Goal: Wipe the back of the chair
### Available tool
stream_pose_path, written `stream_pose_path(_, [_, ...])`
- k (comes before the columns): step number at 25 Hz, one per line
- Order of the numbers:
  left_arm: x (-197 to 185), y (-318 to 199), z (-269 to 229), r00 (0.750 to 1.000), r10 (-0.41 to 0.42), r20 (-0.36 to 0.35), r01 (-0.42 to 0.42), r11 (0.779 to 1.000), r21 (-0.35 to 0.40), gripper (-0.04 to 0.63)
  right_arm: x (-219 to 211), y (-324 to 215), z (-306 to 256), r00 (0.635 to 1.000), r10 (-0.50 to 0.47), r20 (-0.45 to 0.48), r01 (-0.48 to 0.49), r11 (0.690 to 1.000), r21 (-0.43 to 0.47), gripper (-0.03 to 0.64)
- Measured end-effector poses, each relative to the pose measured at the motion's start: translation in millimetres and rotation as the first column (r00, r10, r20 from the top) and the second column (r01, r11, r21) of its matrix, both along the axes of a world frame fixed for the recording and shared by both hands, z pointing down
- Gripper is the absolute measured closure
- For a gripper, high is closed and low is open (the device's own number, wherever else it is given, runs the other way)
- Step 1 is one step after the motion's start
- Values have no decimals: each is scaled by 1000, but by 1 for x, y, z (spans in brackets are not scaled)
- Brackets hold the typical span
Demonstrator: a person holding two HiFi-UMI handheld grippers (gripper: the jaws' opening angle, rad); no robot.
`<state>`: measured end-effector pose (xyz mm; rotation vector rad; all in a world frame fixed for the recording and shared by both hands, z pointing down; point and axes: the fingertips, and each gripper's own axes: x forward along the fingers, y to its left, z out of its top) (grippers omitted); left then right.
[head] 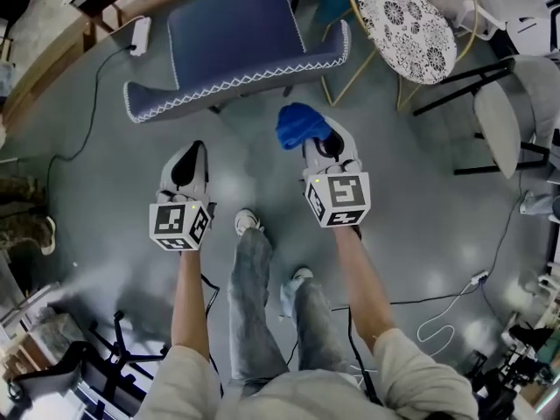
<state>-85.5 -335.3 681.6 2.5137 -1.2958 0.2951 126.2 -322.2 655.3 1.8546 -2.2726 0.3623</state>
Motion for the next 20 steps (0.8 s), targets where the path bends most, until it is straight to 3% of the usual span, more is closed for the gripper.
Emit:
stream_pose_path(5, [-39,15,-29,998,-59,18,59,998,-21,595,-98,5,-29,988,-143,63,144,990,-3,569])
stream_pose_path(12, [-94,25,-50,990,-133,36,134,990,-35,595,-200,-6,-33,953,-284,103,288,957,-26,569])
stream_pose_path(20, [-140,30,-45,982,-177,64,180,983,-40,595,-278,-33,-5,918,-381,112,388,921,-48,569])
